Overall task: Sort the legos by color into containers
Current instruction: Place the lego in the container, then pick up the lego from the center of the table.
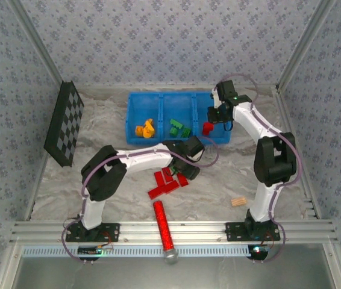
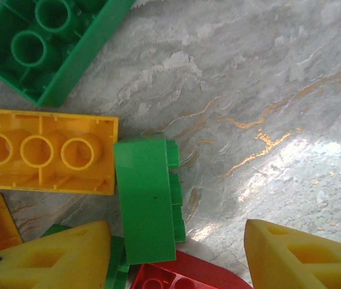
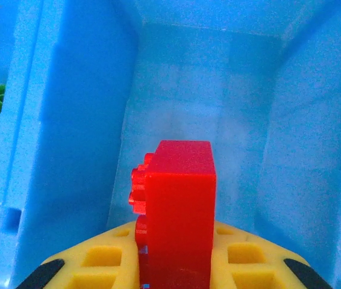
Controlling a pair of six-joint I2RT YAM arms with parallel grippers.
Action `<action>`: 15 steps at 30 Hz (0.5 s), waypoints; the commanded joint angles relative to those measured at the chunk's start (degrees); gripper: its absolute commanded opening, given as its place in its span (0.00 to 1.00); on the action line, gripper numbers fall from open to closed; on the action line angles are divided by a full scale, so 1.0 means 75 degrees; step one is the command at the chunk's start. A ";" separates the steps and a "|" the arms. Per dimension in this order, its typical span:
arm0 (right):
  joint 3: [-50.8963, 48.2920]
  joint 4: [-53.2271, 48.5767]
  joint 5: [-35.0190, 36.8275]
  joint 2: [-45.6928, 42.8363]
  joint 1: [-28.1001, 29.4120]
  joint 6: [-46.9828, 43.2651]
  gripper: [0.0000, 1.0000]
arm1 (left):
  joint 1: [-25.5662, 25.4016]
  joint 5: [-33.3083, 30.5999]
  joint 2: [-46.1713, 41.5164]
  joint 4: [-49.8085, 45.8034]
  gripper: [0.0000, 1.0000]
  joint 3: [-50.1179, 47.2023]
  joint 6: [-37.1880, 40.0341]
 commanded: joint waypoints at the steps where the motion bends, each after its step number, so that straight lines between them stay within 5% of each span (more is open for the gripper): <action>1: 0.0329 -0.0033 -0.0029 0.0207 -0.0052 -0.0127 0.26 | -0.0047 0.0021 0.0215 -0.0202 0.60 0.0228 -0.0253; 15: 0.0368 -0.0230 -0.0070 -0.0231 -0.0030 -0.0160 0.46 | 0.0033 0.0026 0.0902 -0.0317 0.44 0.0658 -0.0862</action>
